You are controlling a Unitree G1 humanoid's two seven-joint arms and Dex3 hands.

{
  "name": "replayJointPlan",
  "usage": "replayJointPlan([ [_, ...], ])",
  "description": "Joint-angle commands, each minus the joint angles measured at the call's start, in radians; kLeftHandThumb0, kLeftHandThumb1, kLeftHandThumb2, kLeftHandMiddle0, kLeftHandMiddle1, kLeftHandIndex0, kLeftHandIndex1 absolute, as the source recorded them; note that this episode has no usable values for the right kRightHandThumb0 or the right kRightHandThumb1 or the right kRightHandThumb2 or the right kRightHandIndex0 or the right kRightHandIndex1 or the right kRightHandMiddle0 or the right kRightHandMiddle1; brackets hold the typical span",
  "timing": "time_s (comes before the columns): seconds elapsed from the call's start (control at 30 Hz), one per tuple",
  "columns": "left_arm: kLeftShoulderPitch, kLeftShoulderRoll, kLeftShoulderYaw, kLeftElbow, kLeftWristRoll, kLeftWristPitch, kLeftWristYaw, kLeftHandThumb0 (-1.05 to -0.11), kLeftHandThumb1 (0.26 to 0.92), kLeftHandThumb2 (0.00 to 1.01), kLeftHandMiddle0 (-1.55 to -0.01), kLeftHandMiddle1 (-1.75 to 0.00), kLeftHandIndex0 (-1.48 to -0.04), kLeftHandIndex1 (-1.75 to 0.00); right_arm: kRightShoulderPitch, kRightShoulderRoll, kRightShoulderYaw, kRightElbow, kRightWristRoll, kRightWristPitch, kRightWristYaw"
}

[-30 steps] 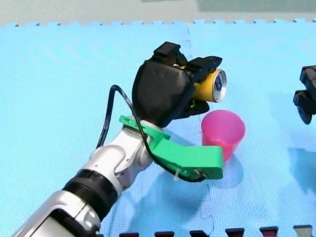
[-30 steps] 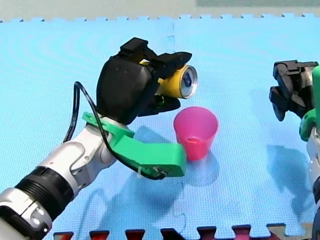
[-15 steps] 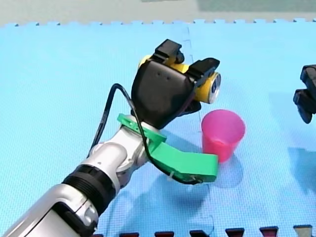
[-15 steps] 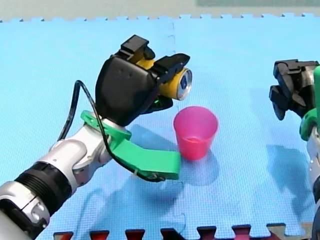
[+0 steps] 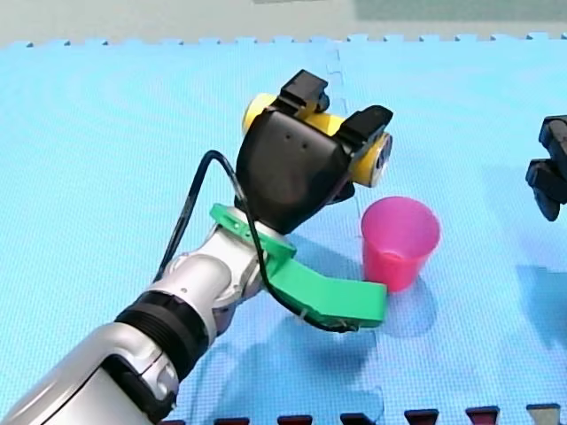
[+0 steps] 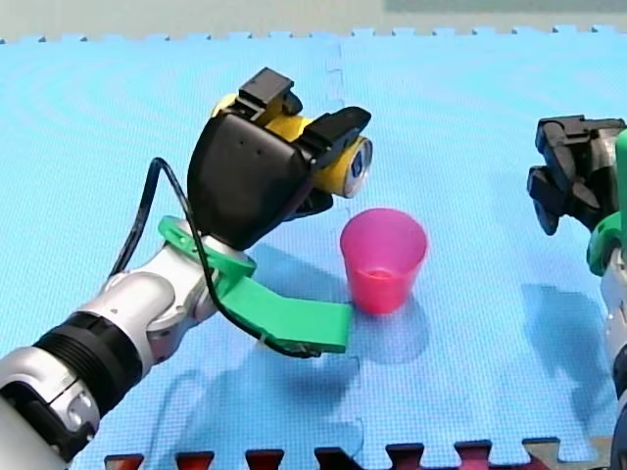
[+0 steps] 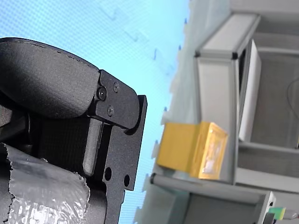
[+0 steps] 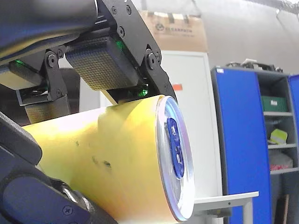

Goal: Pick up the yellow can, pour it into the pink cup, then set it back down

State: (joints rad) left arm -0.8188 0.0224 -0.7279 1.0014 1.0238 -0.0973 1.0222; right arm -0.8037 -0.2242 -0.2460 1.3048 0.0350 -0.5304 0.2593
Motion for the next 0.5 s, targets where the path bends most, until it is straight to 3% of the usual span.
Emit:
replayJointPlan([
  [0.0,-0.013,0.003,-0.005,0.003,0.003,0.006,0.013,-0.326,0.835,0.0,-0.8,-1.35,-1.16,-0.14,0.001,-0.003,-0.003,-0.001,0.004,-0.007,0.001],
  [0.47,-0.021,-0.007,-0.022,0.024,-0.004,0.007,0.041,-0.325,0.836,0.0,-0.81,-1.36,-1.14,-0.17,0.002,-0.008,-0.003,-0.002,0.002,-0.008,0.005],
])
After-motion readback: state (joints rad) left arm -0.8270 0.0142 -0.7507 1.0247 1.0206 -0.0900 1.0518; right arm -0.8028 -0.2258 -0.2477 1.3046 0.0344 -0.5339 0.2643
